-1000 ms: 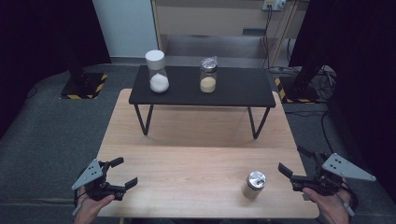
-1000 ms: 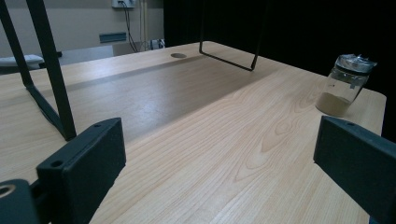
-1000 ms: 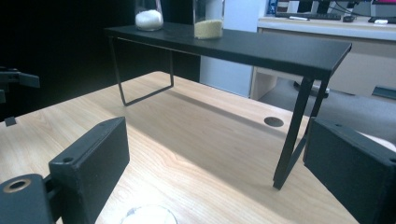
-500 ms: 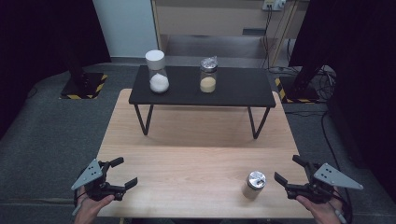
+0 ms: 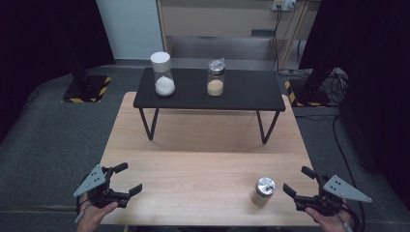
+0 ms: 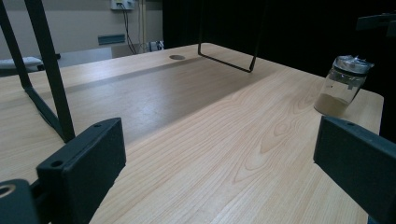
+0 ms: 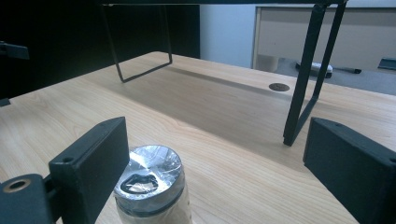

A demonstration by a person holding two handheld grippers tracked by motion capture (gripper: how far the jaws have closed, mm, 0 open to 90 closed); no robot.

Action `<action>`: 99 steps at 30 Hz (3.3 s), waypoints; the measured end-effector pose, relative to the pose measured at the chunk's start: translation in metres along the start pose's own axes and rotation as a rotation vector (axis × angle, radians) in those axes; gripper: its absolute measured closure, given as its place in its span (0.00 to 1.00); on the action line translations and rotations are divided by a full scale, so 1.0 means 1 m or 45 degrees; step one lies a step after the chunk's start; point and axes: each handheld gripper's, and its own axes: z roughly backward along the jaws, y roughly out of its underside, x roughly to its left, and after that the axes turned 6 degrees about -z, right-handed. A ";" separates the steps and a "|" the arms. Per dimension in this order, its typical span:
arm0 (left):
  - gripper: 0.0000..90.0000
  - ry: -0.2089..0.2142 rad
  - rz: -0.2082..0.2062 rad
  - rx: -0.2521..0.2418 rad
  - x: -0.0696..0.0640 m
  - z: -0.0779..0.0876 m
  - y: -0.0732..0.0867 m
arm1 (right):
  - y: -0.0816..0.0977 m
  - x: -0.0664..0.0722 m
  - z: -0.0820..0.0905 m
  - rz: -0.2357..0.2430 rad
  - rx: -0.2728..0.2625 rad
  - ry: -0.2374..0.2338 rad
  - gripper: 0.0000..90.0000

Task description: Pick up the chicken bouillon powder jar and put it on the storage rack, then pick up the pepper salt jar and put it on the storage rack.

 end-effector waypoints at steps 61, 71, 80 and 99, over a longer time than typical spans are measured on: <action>0.01 0.010 -0.007 0.006 0.001 -0.002 -0.001 | -0.049 0.000 0.022 0.037 0.062 -0.043 0.04; 0.01 0.010 -0.007 0.006 0.001 -0.002 -0.001 | -0.050 0.000 0.006 0.067 0.138 -0.089 0.04; 0.02 0.009 -0.008 0.007 0.001 -0.002 -0.001 | -0.048 0.001 -0.011 0.094 0.205 -0.156 0.04; 0.01 0.010 -0.007 0.009 0.001 -0.002 -0.001 | -0.039 0.004 -0.040 0.111 0.303 -0.218 0.05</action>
